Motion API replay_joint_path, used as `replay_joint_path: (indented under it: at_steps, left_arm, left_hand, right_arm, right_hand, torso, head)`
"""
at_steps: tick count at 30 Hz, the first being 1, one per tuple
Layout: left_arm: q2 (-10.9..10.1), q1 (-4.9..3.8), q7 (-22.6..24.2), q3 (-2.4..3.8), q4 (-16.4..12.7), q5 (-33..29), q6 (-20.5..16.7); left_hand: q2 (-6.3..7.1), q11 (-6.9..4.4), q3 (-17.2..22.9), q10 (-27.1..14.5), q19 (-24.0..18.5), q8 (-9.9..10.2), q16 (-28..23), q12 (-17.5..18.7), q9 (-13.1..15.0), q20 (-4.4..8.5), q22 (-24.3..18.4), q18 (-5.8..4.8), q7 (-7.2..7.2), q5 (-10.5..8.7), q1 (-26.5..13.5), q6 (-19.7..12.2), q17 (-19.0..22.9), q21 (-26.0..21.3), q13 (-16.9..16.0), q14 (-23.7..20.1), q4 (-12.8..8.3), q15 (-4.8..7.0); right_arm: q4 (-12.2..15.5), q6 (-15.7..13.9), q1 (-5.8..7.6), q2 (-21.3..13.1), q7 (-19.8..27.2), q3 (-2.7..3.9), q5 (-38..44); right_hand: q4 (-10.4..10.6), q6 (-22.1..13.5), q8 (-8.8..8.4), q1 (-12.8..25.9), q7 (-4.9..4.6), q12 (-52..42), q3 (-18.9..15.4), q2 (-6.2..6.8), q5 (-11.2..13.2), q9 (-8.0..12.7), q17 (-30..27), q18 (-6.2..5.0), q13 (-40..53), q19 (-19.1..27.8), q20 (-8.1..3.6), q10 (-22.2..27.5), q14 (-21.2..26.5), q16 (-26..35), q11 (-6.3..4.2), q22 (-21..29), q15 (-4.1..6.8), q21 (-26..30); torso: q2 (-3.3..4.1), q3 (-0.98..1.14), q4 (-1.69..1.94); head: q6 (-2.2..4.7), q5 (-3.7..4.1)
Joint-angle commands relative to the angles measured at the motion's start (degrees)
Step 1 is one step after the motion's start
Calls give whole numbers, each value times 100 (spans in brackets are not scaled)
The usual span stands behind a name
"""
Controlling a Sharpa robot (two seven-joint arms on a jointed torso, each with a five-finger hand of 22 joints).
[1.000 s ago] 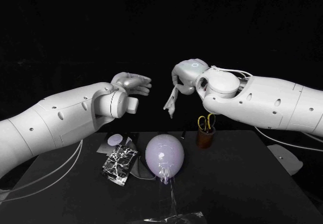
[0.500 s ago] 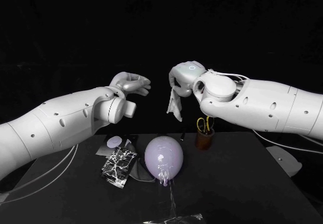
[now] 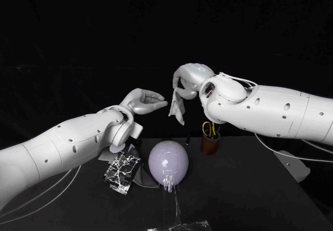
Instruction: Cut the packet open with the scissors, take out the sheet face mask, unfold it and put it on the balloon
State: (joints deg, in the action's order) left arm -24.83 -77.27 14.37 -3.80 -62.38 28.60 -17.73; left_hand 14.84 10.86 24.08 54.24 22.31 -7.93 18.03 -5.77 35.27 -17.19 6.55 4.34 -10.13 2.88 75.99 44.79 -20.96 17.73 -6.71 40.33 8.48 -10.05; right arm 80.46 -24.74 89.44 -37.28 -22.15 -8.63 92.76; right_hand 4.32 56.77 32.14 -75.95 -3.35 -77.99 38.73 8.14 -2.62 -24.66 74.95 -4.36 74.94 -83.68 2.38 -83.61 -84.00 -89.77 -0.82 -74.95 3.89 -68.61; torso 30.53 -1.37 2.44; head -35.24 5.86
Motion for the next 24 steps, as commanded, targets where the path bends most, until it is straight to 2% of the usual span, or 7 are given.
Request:
replay_joint_path:
  at_steps: [1, 6, 13, 16, 19, 22, 24]
  left_arm:
    - [34, 33, 472, 10, 10, 268, 266]
    - [100, 80, 424, 8, 61, 422, 322]
    - [210, 123, 178, -15, 202, 837, 343]
    - [229, 145, 97, -22, 227, 911, 283]
    - [243, 157, 32, -25, 260, 901, 163]
    - [252, 163, -2, -27, 307, 804, 47]
    - [255, 165, -16, -28, 329, 758, 3]
  left_hand:
    - [-95, -38, -365, -69, -139, 47, -201, 98, -95, 35, -145, -81, -5, -6, 96, -31, 126, -257, 94, -13, 109, -48]
    - [-308, -59, -934, -106, -218, 65, -473, 189, -240, 38, -308, -85, -33, -8, 417, -5, 313, -526, 237, 15, 256, -89]
    - [-412, -19, -1373, -150, -40, 93, -603, 195, -364, 33, -357, -80, -150, -11, 610, -23, 414, -550, 293, 99, 395, -77]
    - [-505, 19, -1677, -132, 241, 89, -638, 186, -437, 41, -353, -64, -198, -12, 769, -2, 454, -479, 294, 227, 505, -57]
    - [-628, 61, -1840, 111, 850, 17, -577, 77, -479, 52, -292, 3, -240, -9, 951, 148, 448, -238, 260, 488, 582, -21]
    - [-754, -3, -1834, 265, 1340, -32, -523, 11, -510, 61, -246, 81, -267, -10, 1123, 258, 432, -42, 249, 663, 596, 44]
    - [-954, -97, -1682, 498, 1526, -115, -405, -99, -529, 69, -233, 170, -217, -5, 1372, 455, 383, 13, 219, 932, 577, 141]
  right_arm:
    - [57, -235, -12, 13, 9, 3, -408]
    - [166, -312, -32, 6, 7, 3, -503]
    - [259, -387, -41, -21, -5, 3, -541]
    - [291, -396, -43, -13, -3, 3, -551]
    - [319, -396, -45, -9, -1, 3, -556]
    - [334, -394, -47, -13, 0, 3, -559]
    - [337, -393, -47, -19, -1, 3, -559]
  right_hand:
    - [-23, 36, 140, 12, 6, -17, 7, -28, -17, -80, 1505, 81, 524, -59, -10, -65, -600, -23, 0, -1035, -1, 19]
    - [-29, 35, 138, 11, 5, -17, 14, -28, -17, -79, 1505, 78, 525, -56, -11, -66, -600, -23, -1, -1033, 2, 31]
    - [-37, 35, 136, 11, 4, -21, 20, -27, -17, -77, 1505, 82, 529, -63, -13, -69, -600, -23, -1, -1037, 5, 9]
    - [-37, 35, 136, 11, 4, -21, 20, -27, -17, -77, 1505, 82, 529, -63, -13, -69, -600, -23, -1, -1037, 5, 9]
    - [-42, 35, 136, 11, 3, -23, 24, -26, -17, -76, 1505, 82, 532, -64, -14, -71, -600, -23, -2, -1038, 6, 7]
    - [-42, 35, 136, 11, 3, -23, 24, -26, -17, -76, 1505, 82, 532, -64, -14, -71, -600, -23, -2, -1038, 6, 7]
    - [-42, 35, 136, 11, 3, -23, 24, -26, -17, -76, 1505, 82, 532, -64, -14, -71, -600, -23, -2, -1038, 6, 7]
  torso:
    - [1, 17, 2]
    - [-4, 18, 4]
    - [-3, 20, -5]
    - [0, 20, 1]
    - [-2, 17, 2]
    - [-4, 13, 4]
    - [-4, 11, 5]
  head:
    - [10, 13]
    - [-4, 17]
    - [-15, -1]
    - [-18, 6]
    - [-12, 12]
    - [-11, 16]
    - [-10, 12]
